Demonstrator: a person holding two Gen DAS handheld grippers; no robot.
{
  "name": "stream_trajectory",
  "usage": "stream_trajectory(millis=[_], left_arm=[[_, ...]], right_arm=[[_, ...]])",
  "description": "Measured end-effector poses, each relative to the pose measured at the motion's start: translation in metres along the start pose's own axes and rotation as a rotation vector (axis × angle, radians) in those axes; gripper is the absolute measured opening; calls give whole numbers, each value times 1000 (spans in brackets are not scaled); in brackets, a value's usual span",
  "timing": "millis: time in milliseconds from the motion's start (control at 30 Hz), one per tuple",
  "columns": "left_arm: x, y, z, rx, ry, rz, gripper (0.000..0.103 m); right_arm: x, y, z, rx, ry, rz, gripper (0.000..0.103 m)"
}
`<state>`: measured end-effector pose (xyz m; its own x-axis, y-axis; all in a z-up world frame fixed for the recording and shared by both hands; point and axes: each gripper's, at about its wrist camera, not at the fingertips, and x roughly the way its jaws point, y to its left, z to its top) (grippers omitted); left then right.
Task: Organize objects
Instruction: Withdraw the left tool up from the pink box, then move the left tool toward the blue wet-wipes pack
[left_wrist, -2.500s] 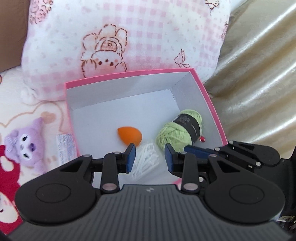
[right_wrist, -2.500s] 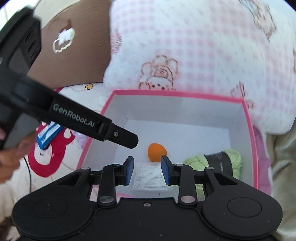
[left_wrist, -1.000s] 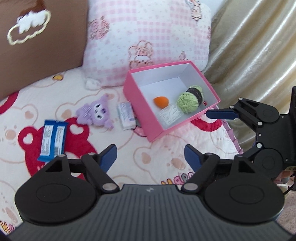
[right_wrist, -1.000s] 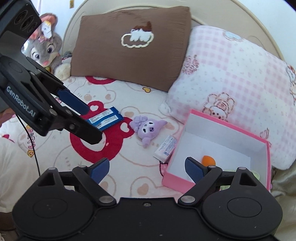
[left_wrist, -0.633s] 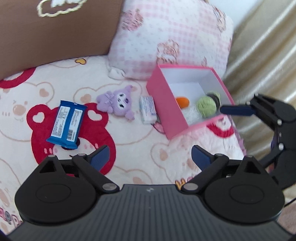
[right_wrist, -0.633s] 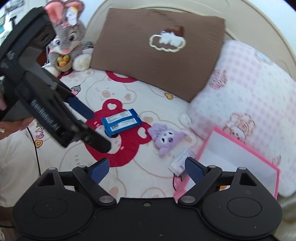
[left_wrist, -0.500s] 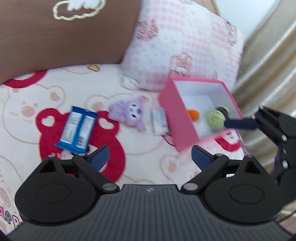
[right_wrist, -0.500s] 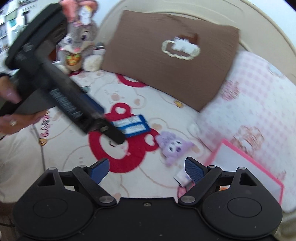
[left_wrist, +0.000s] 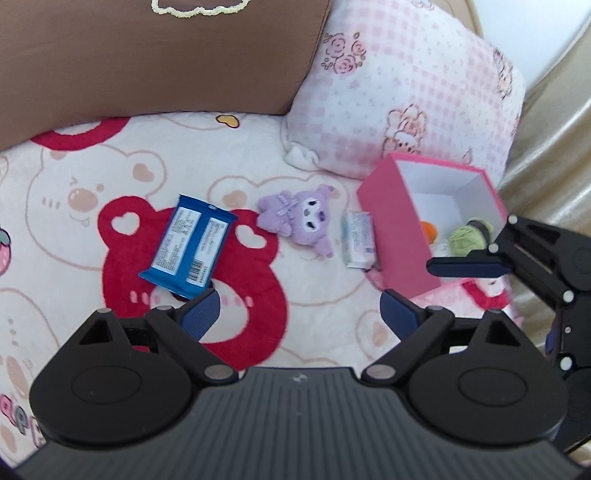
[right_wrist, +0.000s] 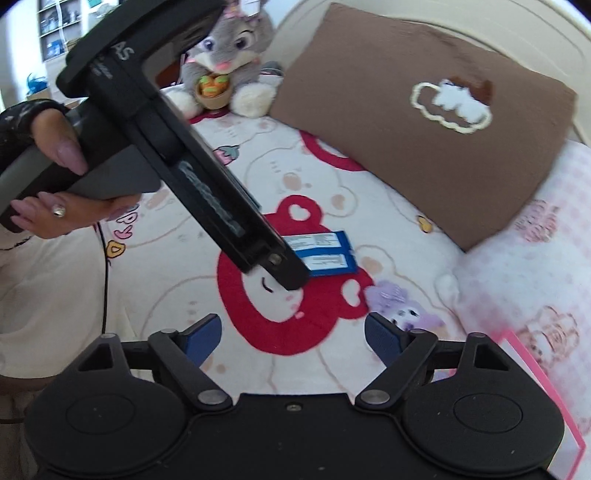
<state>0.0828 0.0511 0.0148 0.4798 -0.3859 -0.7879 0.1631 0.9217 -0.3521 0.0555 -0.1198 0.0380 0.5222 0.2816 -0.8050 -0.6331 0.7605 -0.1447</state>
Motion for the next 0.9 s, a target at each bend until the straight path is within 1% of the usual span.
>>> stream_trajectory(millis=[67, 267, 400, 533, 600, 667, 900], left_arm=[[3, 4, -1, -8, -3, 3, 93], [7, 23, -6, -28, -27, -3, 93], [12, 41, -11, -75, -33, -1, 93], [21, 63, -13, -126, -28, -8, 93], [24, 71, -14, -146, -28, -6, 93], [26, 75, -15, -146, -33, -12, 93], [40, 95, -17, -209, -57, -26, 93]], right_arm=[[12, 2, 5, -5, 6, 8, 87], [49, 0, 17, 32, 37, 14, 87], [66, -3, 25, 37, 42, 13, 87], [83, -17, 31, 104, 25, 33, 87], [91, -22, 32, 136, 22, 31, 87], [99, -27, 33, 156, 23, 37, 87], [124, -35, 32, 159, 29, 73, 87]])
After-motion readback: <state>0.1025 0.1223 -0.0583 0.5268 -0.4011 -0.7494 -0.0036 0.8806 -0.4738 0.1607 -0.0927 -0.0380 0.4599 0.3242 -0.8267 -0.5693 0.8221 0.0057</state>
